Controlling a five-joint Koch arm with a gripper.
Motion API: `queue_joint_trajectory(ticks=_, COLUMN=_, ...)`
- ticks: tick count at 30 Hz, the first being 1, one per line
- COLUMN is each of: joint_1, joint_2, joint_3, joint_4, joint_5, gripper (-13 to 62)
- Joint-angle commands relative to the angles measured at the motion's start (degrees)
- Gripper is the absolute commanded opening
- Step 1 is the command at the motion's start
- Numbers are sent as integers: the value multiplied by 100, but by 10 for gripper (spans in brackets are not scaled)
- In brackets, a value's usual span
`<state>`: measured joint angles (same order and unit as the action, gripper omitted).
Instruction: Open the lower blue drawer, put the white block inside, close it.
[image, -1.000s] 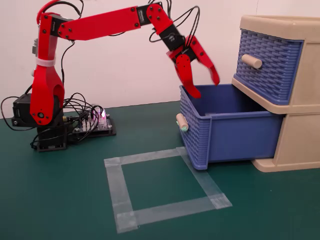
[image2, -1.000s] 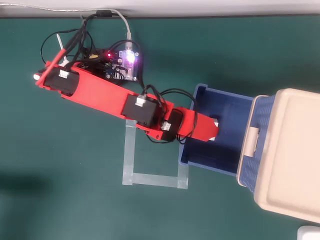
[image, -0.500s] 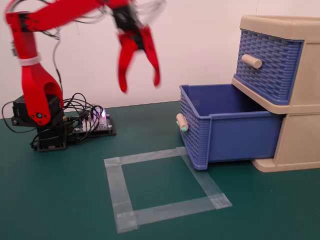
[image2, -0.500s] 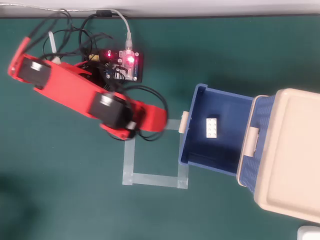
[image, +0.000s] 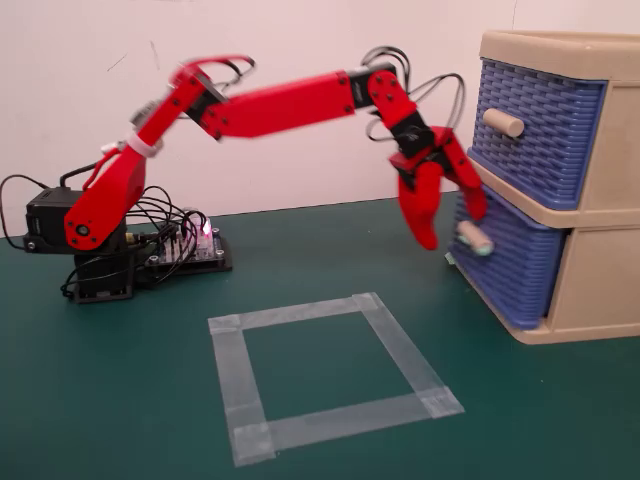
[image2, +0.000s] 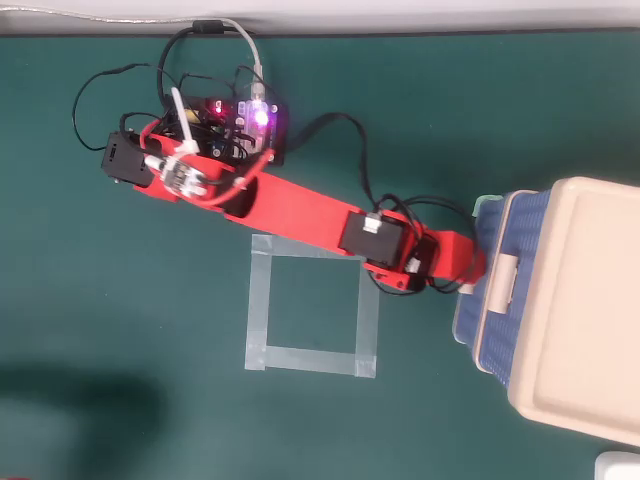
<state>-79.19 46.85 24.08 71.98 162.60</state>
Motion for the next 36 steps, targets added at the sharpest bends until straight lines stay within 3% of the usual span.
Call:
queue_joint_trajectory(ticks=1, joint_1=-149, joint_2=-141, joint_3=-545, joint_4=-158, joint_5=-18, gripper=342)
queue_joint_trajectory(ticks=6, joint_1=-105, joint_2=-114, joint_3=-1037, joint_4=483, joint_5=0, gripper=345)
queue_joint_trajectory(ticks=11, joint_1=747, joint_2=1687, joint_3=-976, joint_4=3885, joint_5=-53, gripper=341)
queue_joint_trajectory(ticks=14, joint_1=1415, joint_2=2725, joint_3=-431, joint_4=4509, joint_5=-422, gripper=341)
queue_joint_trajectory(ticks=18, joint_1=2883, joint_2=4289, joint_3=1890, joint_4=4395, joint_5=-1890, gripper=340)
queue_joint_trajectory(ticks=22, joint_1=5660, joint_2=5177, joint_3=4298, joint_4=3946, joint_5=-5186, gripper=340)
queue_joint_trajectory(ticks=26, joint_1=7181, joint_2=5353, joint_3=6416, joint_4=3331, joint_5=-8095, gripper=340)
queue_joint_trajectory(ticks=29, joint_1=7321, joint_2=5722, joint_3=7875, joint_4=2733, joint_5=-8402, gripper=340)
queue_joint_trajectory(ticks=36, joint_1=7374, joint_2=8701, joint_3=11109, joint_4=2206, joint_5=-7646, gripper=340)
